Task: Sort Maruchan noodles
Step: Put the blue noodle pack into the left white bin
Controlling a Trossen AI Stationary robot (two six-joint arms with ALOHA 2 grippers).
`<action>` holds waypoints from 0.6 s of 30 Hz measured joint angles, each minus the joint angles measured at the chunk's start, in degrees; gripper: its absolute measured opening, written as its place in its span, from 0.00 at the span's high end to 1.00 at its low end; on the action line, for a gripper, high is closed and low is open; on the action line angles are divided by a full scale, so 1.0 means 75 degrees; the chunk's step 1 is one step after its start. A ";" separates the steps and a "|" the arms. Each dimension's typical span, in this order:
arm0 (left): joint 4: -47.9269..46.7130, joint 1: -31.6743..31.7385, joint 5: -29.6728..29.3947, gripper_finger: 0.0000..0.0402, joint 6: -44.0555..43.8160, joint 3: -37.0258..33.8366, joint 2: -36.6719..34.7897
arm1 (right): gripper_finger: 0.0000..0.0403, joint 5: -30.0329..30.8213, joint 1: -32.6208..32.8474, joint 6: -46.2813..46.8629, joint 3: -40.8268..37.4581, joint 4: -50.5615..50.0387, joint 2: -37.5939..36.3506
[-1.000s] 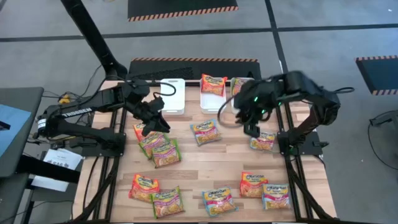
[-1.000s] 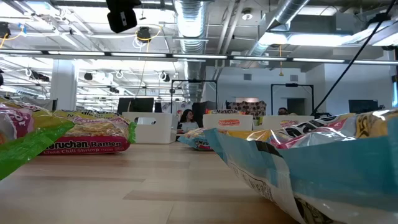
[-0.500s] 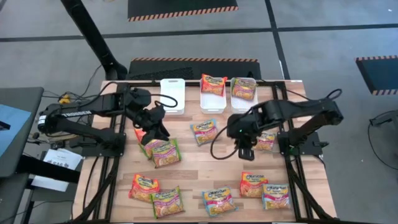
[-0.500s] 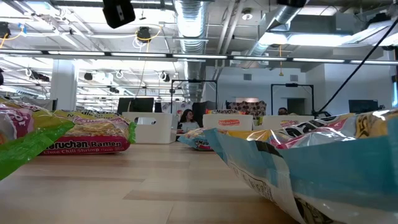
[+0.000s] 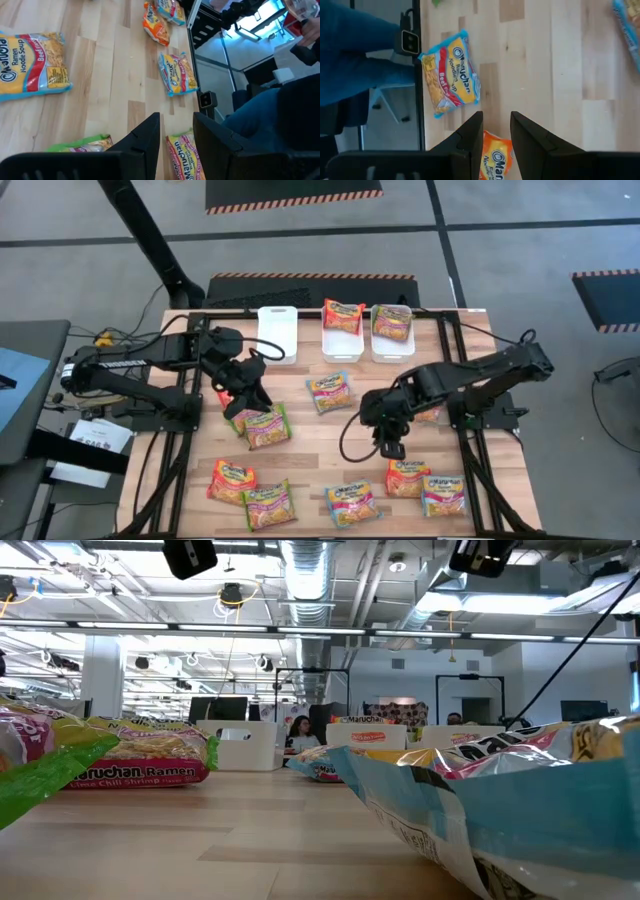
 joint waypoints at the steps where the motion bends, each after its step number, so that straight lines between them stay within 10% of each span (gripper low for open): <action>1: -0.0008 -0.0017 0.0000 0.74 0.0000 0.0000 0.0000 | 0.70 0.0020 0.0077 0.0000 -0.0061 0.0076 0.0003; 18: -0.0335 -0.0233 0.0026 0.74 0.0055 0.0000 0.0006 | 0.54 0.0226 0.0705 0.0338 -0.0359 0.1679 0.1278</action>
